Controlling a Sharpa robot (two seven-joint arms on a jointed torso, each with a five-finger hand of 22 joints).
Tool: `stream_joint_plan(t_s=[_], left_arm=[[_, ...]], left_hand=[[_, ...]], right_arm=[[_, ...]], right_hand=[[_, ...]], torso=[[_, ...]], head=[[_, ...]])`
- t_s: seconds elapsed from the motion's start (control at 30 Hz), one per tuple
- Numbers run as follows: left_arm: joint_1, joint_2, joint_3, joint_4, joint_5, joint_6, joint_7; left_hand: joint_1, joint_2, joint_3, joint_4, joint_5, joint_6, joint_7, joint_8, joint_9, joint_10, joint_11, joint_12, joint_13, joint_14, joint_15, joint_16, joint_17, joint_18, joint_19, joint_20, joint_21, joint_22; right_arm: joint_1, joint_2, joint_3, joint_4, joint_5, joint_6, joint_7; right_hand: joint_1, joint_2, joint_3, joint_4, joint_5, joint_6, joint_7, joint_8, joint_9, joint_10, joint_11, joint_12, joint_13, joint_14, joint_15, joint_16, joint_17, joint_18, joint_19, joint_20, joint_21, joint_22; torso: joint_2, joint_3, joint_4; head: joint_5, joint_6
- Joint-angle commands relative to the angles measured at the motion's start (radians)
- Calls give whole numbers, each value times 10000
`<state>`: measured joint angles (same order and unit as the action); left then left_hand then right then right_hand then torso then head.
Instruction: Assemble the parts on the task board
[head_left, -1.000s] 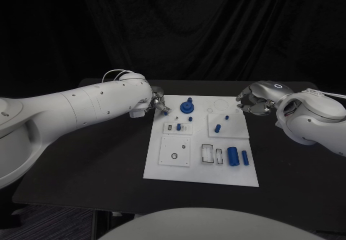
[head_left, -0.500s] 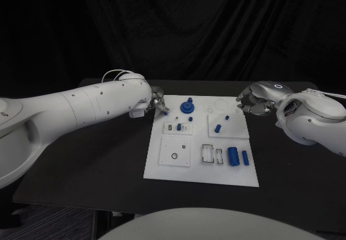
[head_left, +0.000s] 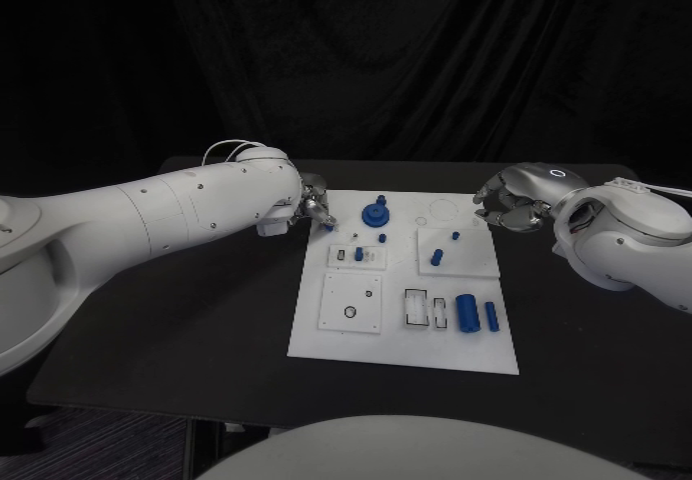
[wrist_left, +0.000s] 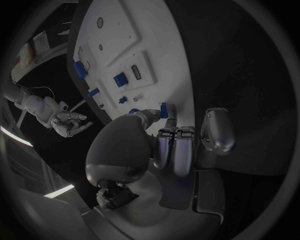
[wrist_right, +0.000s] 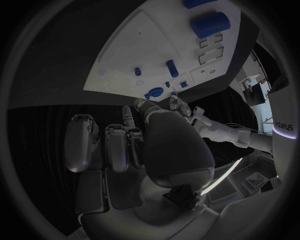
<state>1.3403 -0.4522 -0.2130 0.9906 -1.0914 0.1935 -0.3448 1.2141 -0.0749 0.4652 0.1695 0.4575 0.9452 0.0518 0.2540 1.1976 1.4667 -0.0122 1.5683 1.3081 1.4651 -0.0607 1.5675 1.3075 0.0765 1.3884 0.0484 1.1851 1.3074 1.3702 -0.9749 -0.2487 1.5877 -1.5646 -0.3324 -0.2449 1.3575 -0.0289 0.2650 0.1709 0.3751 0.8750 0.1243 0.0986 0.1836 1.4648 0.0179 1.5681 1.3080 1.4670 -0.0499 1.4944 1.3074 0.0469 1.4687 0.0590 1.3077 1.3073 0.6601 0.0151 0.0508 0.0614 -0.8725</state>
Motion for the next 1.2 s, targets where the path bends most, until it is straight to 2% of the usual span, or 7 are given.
stream_joint_plan(t_s=[0.03,0.4,0.53,0.73,0.97,1.2], left_arm=[[-17,-28,10,58,139,-28,187],[-17,-228,10,312,633,-582,219],[-17,-405,10,560,665,-857,184],[-15,-889,9,1244,1129,-1064,50],[-15,-1509,8,2355,1691,-1336,-107],[-15,-1883,7,3149,1799,-1611,-228]], left_hand=[[-24,-74,572,-496,-61,-2,-30,39,51,1041,-67,25,2627,1057,-59,33,2633,143,17,-35,-50,1193],[-183,-176,947,-748,-130,45,-39,147,176,1041,-78,25,2627,1057,-70,33,2633,129,66,-44,-1,1248],[-247,-200,1041,-793,-130,81,-48,191,213,1041,-88,25,2627,1057,-79,33,2633,124,87,-50,19,1265],[-355,-221,1130,-814,-226,91,-57,212,233,1041,-98,25,2627,1057,-88,33,2633,128,91,-59,-1,1268],[-503,-217,1177,-804,-400,73,-63,220,248,1041,-99,25,2627,1057,-91,33,2633,135,79,-63,-50,1265],[-578,-173,1195,-773,-462,71,-62,238,264,1041,-99,25,2627,1057,-91,33,2633,139,72,-65,-75,1264]], right_arm=[[-24,-3,5,1,-34,104,-152],[-24,-29,5,11,-34,142,-176],[-24,-48,5,22,-34,143,-184],[-24,-111,5,59,-34,104,-201],[-23,-168,5,80,-34,57,-216],[-23,-184,5,74,-34,65,-212]], right_hand=[[-76,25,73,-3,32,65,-1,-41,-13,1060,77,27,2628,831,72,-61,1976,134,-17,61,-28,1815],[-76,26,79,-6,31,66,-1,-42,-15,1060,77,27,2628,827,71,-75,1965,137,-21,62,-39,1812],[-76,26,79,-6,31,66,-1,-42,-15,1060,77,27,2628,827,71,-75,1965,137,-21,62,-39,1812],[-76,26,79,-6,31,66,-1,-42,-15,1060,77,27,2628,827,71,-75,1965,137,-21,62,-39,1812],[-79,25,94,-12,30,59,0,-49,-20,1060,77,27,2628,825,71,-81,1961,143,-32,62,-70,1803],[-79,25,94,-12,30,59,0,-49,-20,1060,77,27,2628,825,71,-81,1961,143,-32,62,-70,1803]], torso=[[0,-6,9],[1,-2,17],[3,-4,13],[5,-3,3],[-6,0,17],[-10,4,12]], head=[[-9,-2],[-20,-2],[-21,-2],[-40,-2],[-42,-2],[-16,-2]])
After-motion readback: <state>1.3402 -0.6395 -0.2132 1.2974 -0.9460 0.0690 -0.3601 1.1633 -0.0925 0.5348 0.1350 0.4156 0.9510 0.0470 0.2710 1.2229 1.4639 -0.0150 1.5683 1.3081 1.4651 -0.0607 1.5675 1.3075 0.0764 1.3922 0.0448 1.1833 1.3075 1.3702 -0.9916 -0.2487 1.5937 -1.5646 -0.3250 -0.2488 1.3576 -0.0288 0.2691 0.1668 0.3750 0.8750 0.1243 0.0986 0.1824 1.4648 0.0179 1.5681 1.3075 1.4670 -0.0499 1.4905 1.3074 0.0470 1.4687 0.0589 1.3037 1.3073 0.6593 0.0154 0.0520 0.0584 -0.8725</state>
